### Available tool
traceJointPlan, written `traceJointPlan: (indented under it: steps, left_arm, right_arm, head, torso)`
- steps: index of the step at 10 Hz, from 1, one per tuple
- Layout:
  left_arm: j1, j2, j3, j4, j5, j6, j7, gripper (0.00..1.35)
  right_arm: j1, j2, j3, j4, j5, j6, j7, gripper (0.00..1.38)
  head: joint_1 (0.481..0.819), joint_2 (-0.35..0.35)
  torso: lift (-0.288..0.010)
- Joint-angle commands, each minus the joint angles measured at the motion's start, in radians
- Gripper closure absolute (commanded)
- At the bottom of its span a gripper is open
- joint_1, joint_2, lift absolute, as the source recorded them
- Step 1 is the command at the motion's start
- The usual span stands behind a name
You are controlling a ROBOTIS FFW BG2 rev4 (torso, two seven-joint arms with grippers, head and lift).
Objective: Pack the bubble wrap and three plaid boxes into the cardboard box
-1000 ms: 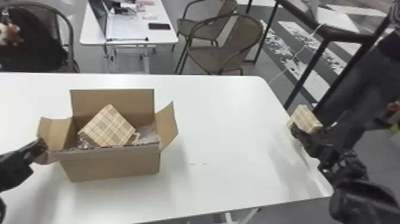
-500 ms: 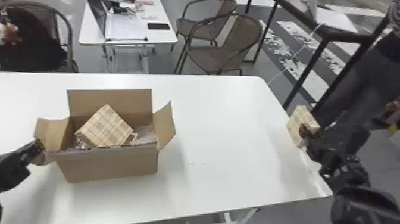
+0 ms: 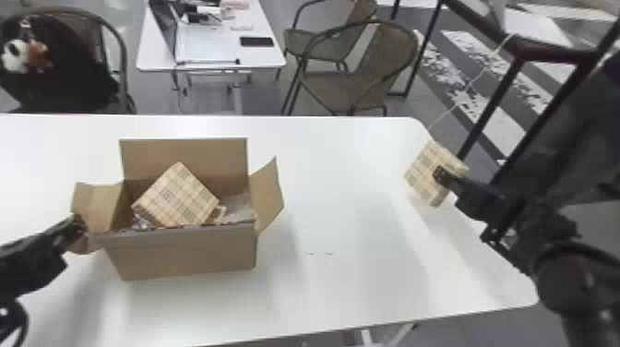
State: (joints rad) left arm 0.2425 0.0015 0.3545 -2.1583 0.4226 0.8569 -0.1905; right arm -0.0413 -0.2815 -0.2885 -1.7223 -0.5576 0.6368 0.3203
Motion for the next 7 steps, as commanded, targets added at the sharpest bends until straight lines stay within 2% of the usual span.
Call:
traceJointPlan:
  steps: [1, 4, 5, 6, 7]
  left_arm:
    - [-0.011, -0.004, -0.012, 0.000, -0.010, 0.002, 0.002, 1.22]
    - [-0.020, -0.004, -0.025, 0.000, -0.028, 0.016, 0.003, 1.22]
    - [-0.025, -0.004, -0.029, 0.000, -0.033, 0.022, 0.003, 1.22]
    - [-0.031, -0.004, -0.034, 0.000, -0.038, 0.027, 0.006, 1.22]
    - [-0.032, -0.004, -0.038, 0.000, -0.041, 0.028, 0.006, 1.22]
  right_arm:
    - [-0.115, -0.077, 0.167, -0.111, -0.311, 0.239, -0.096, 1.18]
    - [-0.299, -0.085, 0.382, -0.100, -0.794, 0.389, -0.210, 1.18]
    - [-0.361, -0.094, 0.451, -0.068, -0.913, 0.415, -0.222, 1.18]
    - [-0.414, -0.100, 0.511, -0.019, -0.990, 0.438, -0.224, 1.18]
    - [-0.453, -0.100, 0.555, 0.079, -1.058, 0.454, -0.222, 1.18]
  head:
    - [0.695, -0.079]
    - [0.695, 0.160]
    - [0.688, 0.218]
    - [0.680, 0.269]
    - [0.677, 0.289]
  torso:
    - [-0.148]
    - [-0.148]
    - [-0.148]
    - [-0.148]
    - [-0.148]
